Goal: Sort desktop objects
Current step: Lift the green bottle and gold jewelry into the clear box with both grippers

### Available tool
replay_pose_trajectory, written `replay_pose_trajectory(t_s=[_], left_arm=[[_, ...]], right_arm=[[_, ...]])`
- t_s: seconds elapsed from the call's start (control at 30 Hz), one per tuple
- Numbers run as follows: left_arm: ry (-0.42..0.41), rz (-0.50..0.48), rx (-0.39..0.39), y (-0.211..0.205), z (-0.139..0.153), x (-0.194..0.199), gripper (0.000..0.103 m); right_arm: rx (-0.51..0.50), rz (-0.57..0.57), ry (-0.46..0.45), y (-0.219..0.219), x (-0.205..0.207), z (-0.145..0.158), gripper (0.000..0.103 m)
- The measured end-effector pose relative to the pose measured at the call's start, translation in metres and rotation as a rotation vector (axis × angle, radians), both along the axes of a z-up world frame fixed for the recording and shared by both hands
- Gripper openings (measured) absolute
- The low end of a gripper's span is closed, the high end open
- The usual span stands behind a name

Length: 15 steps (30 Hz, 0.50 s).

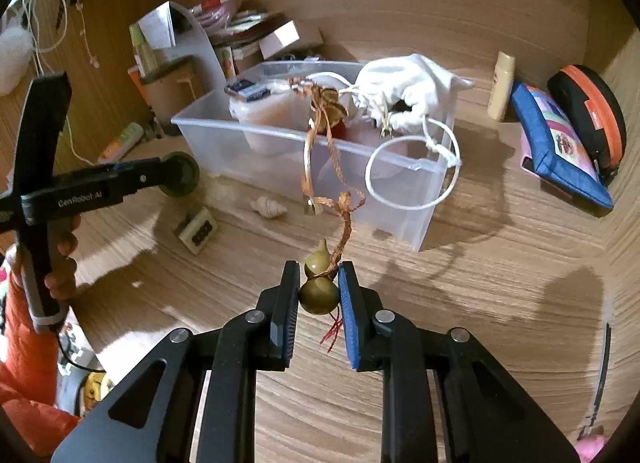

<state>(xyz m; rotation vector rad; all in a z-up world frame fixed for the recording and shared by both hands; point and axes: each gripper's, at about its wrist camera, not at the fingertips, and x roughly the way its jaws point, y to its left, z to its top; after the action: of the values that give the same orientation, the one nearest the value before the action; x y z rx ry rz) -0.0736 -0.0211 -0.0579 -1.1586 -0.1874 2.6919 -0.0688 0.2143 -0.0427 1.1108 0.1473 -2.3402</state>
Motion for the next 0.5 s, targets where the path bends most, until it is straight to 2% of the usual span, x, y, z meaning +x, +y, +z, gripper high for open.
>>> replay_pose_trajectory(t_s=[0.2,0.5], left_arm=[[0.027,0.008,0.013,-0.004,0.009,0.003,0.053],[0.078,0.012,0.031,-0.009,0.030,0.002,0.053]], right_arm=[[-0.026,-0.012,0.009,0.006,-0.003,0.010,0.018],[-0.054,-0.034,0.072,0.010,-0.007,0.035,0.018]])
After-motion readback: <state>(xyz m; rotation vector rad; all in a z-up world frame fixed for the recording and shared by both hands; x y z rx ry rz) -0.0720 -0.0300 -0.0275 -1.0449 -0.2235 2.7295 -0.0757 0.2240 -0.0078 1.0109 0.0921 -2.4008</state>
